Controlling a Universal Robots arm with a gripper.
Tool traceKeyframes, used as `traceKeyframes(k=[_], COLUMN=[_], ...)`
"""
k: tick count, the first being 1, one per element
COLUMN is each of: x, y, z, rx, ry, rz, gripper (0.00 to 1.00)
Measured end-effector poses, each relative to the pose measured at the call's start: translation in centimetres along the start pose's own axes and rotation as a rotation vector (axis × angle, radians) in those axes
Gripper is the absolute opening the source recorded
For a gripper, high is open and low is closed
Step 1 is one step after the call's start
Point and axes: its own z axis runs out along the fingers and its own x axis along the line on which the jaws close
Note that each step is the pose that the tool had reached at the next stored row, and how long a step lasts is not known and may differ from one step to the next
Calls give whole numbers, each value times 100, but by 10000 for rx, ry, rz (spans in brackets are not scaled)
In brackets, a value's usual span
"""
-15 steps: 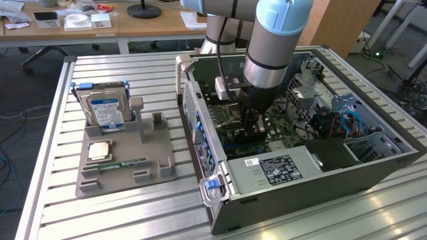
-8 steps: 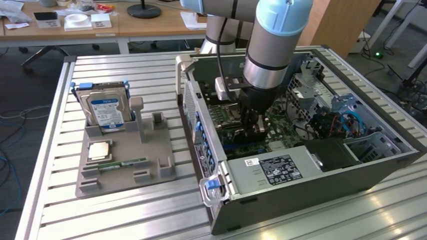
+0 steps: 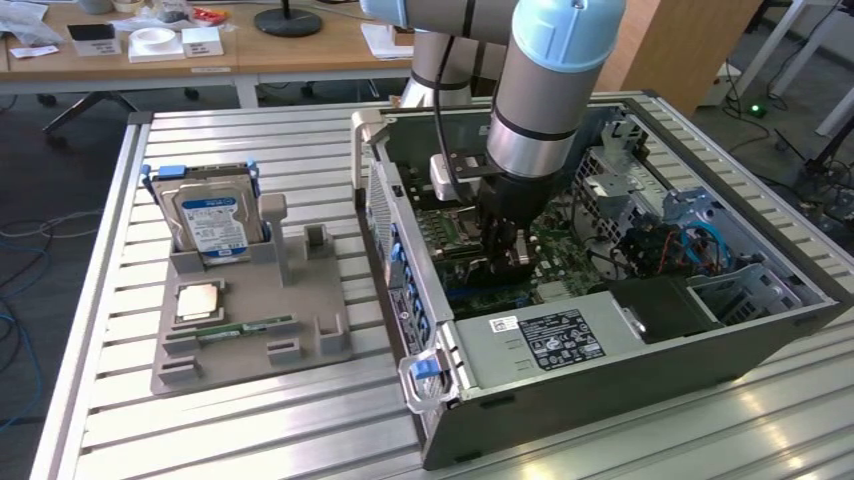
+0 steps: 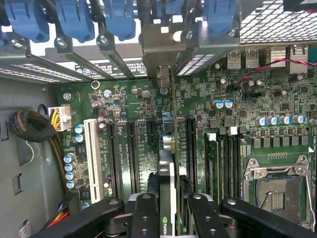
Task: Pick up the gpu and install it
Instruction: 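Insert the gpu into the slot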
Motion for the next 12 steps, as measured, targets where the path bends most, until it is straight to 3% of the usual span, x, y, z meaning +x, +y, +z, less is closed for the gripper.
traceKeyframes(k=[12], x=[-1], y=[0], z=[-1], rx=[-1], ry=[1], rz=[0], gripper=[27])
